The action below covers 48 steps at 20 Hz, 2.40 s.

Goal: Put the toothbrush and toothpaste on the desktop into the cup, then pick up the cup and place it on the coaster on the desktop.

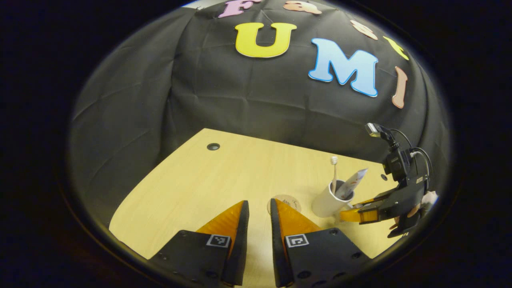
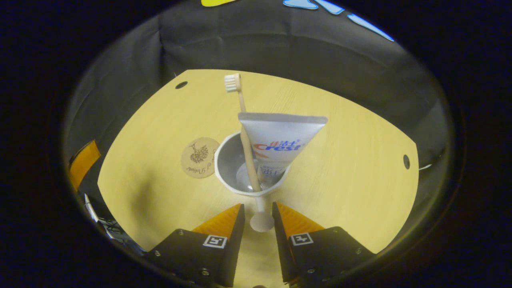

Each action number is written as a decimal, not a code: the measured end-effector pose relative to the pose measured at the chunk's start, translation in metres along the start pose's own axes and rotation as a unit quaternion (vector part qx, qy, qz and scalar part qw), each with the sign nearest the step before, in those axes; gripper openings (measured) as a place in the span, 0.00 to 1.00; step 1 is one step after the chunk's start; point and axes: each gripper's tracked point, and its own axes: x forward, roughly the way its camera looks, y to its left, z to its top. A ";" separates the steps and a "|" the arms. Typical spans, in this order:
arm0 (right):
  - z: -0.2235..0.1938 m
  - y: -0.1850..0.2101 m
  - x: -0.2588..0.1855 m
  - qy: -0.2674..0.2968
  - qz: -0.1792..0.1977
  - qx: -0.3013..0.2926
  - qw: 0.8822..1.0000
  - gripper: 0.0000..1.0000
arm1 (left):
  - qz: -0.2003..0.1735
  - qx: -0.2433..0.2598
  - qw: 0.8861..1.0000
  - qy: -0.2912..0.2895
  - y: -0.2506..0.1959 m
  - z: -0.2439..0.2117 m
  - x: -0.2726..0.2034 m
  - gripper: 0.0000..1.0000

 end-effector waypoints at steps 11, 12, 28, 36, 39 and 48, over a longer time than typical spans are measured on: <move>-0.006 -0.003 0.025 0.022 -0.003 -0.004 1.000 0.43 | 0.006 -0.002 1.000 0.008 0.004 -0.003 0.008 0.36; -0.005 -0.003 0.024 0.022 -0.004 -0.005 1.000 0.28 | 0.006 -0.001 1.000 0.009 0.003 -0.004 0.008 0.36; 0.014 0.030 0.024 -0.022 0.006 0.000 1.000 0.21 | 0.014 -0.002 1.000 0.022 0.013 -0.015 0.009 0.33; 0.035 0.057 0.020 -0.036 0.023 -0.013 0.999 0.21 | 0.030 -0.011 0.999 0.029 0.046 -0.023 0.003 0.36; 0.042 0.057 0.022 -0.033 0.029 -0.014 0.999 0.21 | 0.037 -0.012 0.999 0.031 0.062 -0.023 0.000 0.36; 0.044 0.050 0.022 -0.027 0.028 -0.022 0.999 0.22 | 0.048 -0.014 0.998 0.037 0.088 -0.025 0.003 0.36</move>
